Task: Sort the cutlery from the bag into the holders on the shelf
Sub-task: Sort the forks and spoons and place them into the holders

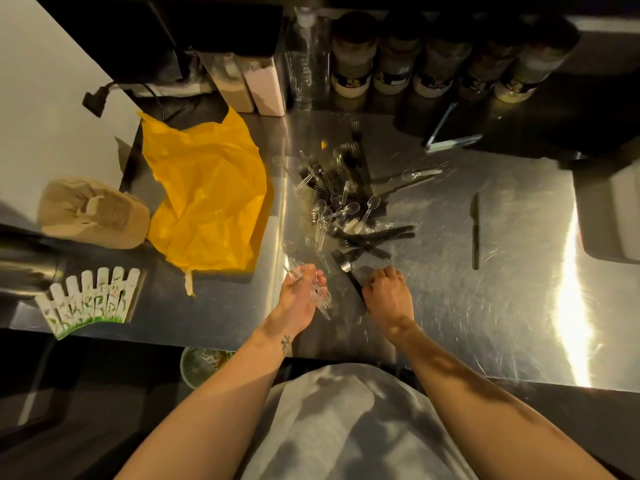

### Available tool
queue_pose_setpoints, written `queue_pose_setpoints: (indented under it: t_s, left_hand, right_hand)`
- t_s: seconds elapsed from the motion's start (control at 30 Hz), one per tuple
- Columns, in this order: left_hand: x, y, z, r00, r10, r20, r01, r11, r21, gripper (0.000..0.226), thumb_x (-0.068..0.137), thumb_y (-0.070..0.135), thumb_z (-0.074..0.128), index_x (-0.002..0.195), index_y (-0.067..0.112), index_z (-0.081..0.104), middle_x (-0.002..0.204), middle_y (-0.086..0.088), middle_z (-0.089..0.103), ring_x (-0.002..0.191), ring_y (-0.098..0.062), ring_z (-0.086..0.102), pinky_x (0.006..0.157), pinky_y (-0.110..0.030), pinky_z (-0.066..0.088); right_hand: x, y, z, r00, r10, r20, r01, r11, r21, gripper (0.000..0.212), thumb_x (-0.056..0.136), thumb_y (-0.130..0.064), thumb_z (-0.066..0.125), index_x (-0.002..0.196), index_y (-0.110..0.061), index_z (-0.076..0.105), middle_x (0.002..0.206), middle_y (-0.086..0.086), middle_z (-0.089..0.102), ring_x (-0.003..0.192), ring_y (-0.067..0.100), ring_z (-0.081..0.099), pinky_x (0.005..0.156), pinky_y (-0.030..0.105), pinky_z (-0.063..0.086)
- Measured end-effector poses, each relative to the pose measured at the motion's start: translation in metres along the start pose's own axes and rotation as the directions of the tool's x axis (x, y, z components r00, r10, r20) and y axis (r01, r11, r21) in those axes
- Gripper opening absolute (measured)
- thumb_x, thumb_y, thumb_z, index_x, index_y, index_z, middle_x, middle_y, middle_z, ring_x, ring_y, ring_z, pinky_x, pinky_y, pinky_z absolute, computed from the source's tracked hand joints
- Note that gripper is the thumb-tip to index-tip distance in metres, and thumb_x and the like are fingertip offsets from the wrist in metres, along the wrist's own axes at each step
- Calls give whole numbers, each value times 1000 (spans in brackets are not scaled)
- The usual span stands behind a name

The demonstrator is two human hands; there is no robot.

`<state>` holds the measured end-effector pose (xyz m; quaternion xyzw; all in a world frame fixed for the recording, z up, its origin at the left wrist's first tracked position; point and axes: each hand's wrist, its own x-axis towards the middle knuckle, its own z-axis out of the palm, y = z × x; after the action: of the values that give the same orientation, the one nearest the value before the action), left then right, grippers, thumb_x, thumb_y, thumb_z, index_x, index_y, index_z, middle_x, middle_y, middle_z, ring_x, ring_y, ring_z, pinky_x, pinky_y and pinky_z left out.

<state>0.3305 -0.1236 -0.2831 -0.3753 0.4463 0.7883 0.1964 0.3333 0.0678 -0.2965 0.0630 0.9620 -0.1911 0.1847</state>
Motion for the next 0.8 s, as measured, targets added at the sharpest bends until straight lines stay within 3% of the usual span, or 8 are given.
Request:
queue_pose_setpoints:
  t_s: [0.07,0.27,0.47,0.53,0.63,0.8]
  left_hand:
    - [0,-1,1,1000,-4,-11,4,1000,3,16,105,21,53,93,12,57,85,-4,63,74,-13,63,63,-28,55]
    - [2,2,0,999,-39,-37,40,998,38,15,106,20,53,93,13,57,83,-4,63,73,-14,63,68,-30,53]
    - [6,1,-6,998,-63,-15,63,997,40,11,105,19,53,100,10,54,87,-5,61,74,-15,61,71,-31,53]
    - [7,1,-6,996,-85,-40,87,995,41,13,105,19,54,108,7,53,86,-6,61,73,-15,62,68,-29,55]
    - [9,-1,-2,993,-103,-52,105,994,37,13,104,19,55,106,6,55,86,-6,61,71,-15,62,66,-29,55]
    - [10,-4,3,989,-131,-72,134,990,42,21,103,20,59,119,7,57,96,-7,64,83,-19,64,81,-36,54]
  right_hand:
    - [-3,1,2,1000,-22,11,22,999,-33,31,103,-24,54,126,-6,63,127,14,56,123,31,50,101,44,51]
    - [-6,2,5,997,-52,49,61,977,-207,32,103,-24,55,129,-8,63,127,11,58,118,27,55,98,36,54]
    - [-10,0,-8,998,-32,48,42,974,-224,30,103,-21,55,128,-6,62,125,14,62,117,29,58,97,37,55]
    - [-14,2,-11,1000,-22,18,25,984,-176,25,103,-19,54,123,-6,63,120,13,64,113,28,59,95,37,55]
    - [-19,-2,-11,1000,-18,-20,19,999,39,22,105,-20,50,114,-7,65,112,11,65,107,27,59,93,37,51]
    - [-35,-20,-3,994,-8,111,-21,965,260,18,108,-21,40,112,-10,54,115,9,55,88,28,60,80,49,53]
